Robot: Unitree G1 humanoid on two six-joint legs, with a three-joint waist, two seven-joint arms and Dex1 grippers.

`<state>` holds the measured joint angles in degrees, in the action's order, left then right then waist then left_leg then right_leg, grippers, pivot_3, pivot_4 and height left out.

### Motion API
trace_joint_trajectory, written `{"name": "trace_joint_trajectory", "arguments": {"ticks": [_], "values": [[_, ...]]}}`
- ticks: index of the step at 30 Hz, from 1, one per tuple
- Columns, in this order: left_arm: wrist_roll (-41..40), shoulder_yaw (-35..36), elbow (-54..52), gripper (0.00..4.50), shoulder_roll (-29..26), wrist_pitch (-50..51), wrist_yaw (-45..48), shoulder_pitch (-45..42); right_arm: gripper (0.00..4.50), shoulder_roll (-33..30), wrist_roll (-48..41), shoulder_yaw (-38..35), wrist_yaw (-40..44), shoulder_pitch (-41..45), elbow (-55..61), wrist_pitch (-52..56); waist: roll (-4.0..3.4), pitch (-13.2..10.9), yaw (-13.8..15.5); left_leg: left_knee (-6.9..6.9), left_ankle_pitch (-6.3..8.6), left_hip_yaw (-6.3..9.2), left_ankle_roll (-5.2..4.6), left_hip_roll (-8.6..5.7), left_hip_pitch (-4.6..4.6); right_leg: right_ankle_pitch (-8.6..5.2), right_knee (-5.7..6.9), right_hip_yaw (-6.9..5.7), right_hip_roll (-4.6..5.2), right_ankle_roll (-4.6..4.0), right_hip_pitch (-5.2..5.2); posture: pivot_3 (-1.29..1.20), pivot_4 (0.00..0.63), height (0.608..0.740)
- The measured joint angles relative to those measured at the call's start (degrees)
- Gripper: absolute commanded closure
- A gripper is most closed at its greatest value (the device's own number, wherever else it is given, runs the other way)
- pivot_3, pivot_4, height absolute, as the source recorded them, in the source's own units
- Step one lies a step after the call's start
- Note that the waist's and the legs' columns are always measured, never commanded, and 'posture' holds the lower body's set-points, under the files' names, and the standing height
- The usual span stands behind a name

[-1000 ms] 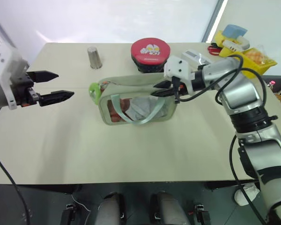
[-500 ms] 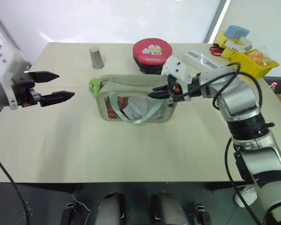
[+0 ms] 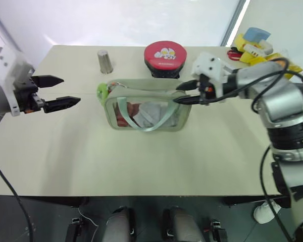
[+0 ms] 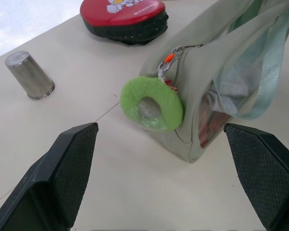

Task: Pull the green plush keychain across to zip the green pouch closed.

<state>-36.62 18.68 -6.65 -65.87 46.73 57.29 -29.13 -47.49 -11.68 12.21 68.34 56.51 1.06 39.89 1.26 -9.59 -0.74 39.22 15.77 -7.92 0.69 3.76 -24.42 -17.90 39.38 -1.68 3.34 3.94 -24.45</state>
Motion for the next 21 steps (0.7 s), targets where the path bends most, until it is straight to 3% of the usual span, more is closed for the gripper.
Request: {"name": "trace_joint_trajectory", "arguments": {"ticks": [5,8,11,21], "values": [[1.39,-1.98,2.38,0.00,2.10,-1.54,-0.61,-1.24,2.47,-0.72,-0.47,-0.23,0.68,-3.29,1.93,-0.42,-0.01,0.00,-0.41,-0.02,0.00,-0.02,0.01,0.03,0.03,0.00,0.01,0.02,-0.11,0.00,-0.02,0.00,0.150,0.740],[2.63,-4.47,4.63,0.00,4.18,-2.53,-1.29,-3.58,3.19,0.94,-0.16,-0.05,-0.65,-4.14,1.76,-1.05,-0.01,0.00,-0.31,0.00,0.00,-0.02,0.01,0.03,0.02,0.00,0.01,0.02,-0.11,0.00,-0.02,0.00,0.150,0.740],[3.63,-6.30,5.77,0.00,5.32,-3.40,-1.52,-6.09,4.47,2.12,0.42,0.38,-1.71,-4.25,1.11,-2.17,-0.01,0.00,-0.23,0.00,0.00,-0.02,0.01,0.03,0.01,0.00,0.01,0.02,-0.09,0.00,-0.02,0.00,0.150,0.740],[7.44,-8.42,12.21,0.00,8.60,-6.87,-2.42,-9.00,4.47,1.31,0.69,0.42,-0.69,-5.61,1.19,-4.11,-0.01,0.00,-0.20,0.00,-0.01,-0.03,0.01,0.02,0.02,0.00,0.02,0.02,-0.09,0.00,-0.01,0.00,0.150,0.740]]}}
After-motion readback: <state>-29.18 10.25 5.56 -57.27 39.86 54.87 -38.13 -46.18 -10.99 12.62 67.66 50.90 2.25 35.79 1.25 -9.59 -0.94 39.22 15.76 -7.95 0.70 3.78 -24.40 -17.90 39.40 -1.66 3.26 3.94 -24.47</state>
